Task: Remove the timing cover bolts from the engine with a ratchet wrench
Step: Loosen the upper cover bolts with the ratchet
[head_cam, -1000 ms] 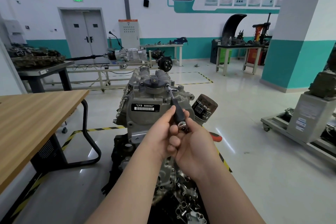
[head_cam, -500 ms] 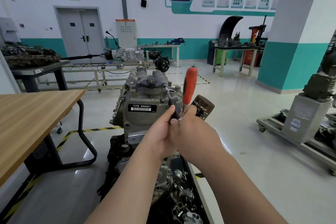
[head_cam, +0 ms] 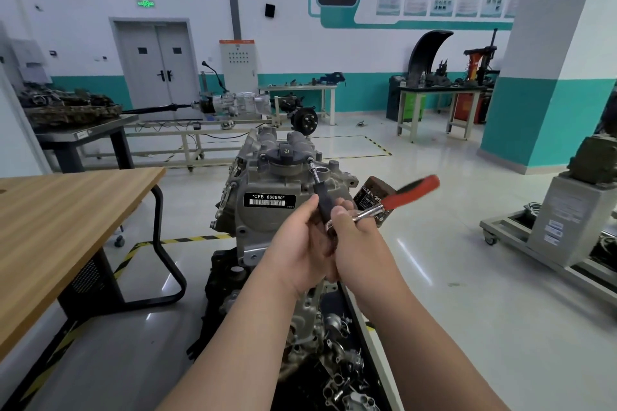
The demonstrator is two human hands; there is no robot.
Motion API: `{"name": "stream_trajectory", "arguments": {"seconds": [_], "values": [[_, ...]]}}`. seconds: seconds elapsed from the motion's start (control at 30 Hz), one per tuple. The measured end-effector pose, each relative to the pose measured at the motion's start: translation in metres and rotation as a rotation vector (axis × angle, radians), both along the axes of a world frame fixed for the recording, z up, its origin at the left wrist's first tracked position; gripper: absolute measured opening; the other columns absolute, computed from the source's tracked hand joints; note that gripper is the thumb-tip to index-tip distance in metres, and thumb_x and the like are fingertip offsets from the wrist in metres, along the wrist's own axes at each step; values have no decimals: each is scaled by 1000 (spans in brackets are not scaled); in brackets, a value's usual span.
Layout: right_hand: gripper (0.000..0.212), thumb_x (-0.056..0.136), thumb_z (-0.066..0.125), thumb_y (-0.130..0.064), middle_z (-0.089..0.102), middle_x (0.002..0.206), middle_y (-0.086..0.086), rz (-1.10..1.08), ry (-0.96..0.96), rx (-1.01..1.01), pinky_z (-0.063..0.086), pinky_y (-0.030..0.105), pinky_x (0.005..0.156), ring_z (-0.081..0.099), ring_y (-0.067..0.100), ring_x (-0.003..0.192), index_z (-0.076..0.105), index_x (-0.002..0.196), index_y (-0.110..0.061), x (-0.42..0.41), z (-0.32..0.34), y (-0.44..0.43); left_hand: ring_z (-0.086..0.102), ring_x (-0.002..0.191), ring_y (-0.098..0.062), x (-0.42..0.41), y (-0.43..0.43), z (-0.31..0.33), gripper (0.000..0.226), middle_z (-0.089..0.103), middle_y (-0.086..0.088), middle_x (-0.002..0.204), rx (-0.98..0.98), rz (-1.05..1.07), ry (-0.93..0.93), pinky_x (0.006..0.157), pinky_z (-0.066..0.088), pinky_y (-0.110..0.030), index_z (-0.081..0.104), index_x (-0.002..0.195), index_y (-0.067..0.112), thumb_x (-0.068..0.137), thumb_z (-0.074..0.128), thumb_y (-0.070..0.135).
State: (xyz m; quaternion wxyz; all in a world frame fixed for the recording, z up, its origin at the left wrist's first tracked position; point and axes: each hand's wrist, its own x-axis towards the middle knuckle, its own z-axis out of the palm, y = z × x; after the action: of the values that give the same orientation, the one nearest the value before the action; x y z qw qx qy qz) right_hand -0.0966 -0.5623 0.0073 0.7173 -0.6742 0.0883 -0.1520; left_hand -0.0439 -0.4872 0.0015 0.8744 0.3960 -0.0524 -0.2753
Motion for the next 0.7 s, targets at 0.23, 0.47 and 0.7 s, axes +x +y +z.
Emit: {"name": "stream_trajectory", "arguments": {"seconds": [0.23,0.47,0.7], "values": [[23,101,44,-35,47,57,2,219,11,922,31,22,39,35,13,38,65,97,-24,-9,2,6,37,27,-6,-1,5,-1,37,42,8,42,133,-65,-1,27,20,-10,78,76,18,89,53,42],[29,99,37,-32,52,61,0,413,16,1500,38,16,41,43,9,33,58,85,-19,-17,7,8,67,69,-14,1,4,1,43,66,-3,81,21,-72,44,68,54,-23,77,75,6,89,53,39],[24,99,36,-27,53,61,0,445,-27,1621,41,18,39,44,10,34,58,89,-25,-15,7,13,70,64,-15,-4,6,9,44,69,-3,72,3,-136,105,70,54,-26,76,76,2,89,52,38]]}}
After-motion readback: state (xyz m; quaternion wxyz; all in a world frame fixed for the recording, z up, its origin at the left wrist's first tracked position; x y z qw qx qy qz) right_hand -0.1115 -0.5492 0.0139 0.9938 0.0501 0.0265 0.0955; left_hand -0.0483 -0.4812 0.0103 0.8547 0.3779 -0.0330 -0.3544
